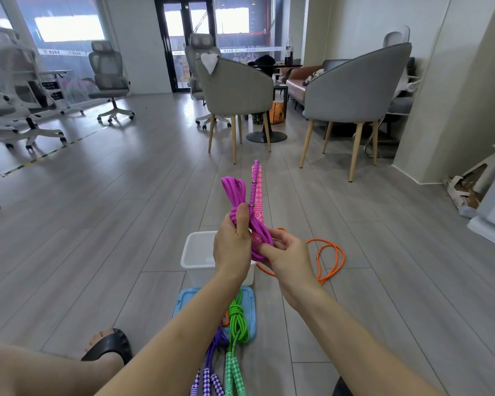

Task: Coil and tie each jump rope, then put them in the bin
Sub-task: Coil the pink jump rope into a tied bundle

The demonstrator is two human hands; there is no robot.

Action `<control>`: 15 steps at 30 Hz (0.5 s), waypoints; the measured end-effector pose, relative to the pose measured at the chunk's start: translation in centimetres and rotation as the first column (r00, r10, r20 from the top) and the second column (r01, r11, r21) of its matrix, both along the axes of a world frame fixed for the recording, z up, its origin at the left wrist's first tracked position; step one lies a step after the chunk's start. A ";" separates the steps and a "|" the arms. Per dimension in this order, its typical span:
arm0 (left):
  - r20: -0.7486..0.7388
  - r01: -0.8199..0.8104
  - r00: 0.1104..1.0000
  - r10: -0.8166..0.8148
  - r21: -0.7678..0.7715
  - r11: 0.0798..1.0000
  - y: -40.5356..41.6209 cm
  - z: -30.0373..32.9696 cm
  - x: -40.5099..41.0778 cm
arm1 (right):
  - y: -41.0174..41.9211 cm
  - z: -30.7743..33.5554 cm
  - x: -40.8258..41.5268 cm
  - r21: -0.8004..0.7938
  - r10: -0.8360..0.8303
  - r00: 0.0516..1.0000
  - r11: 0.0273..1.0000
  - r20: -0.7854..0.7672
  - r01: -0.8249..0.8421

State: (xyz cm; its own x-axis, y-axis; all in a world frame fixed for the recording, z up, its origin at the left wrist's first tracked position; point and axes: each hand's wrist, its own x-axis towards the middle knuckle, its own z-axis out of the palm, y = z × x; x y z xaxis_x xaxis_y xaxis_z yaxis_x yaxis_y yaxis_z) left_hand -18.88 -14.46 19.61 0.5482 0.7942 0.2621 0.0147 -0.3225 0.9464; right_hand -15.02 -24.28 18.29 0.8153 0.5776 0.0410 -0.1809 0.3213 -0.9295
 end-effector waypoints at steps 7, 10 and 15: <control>0.092 0.044 0.995 -0.037 -0.072 0.996 0.0 0.9 0.0 | -0.2 0.4 -0.2 0.075 0.055 0.996 0.996 -0.067 -0.049; 0.111 0.028 0.994 -0.020 -0.073 0.997 0.3 1.0 0.1 | -0.6 0.8 -0.3 0.067 0.090 0.996 0.994 0.007 -0.091; 0.131 0.044 0.991 -0.031 -0.093 0.995 0.1 1.2 -0.2 | -1.3 1.8 -0.4 -0.012 0.093 0.987 0.996 0.132 -0.092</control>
State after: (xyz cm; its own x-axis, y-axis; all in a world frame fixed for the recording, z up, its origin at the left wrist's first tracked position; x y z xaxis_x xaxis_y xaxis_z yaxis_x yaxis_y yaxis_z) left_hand -19.03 -14.32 20.84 0.5444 0.7986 0.2565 -0.1199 -0.2285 0.9661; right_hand -15.45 -25.57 20.12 0.7460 0.6508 0.1410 -0.0849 0.3030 -0.9492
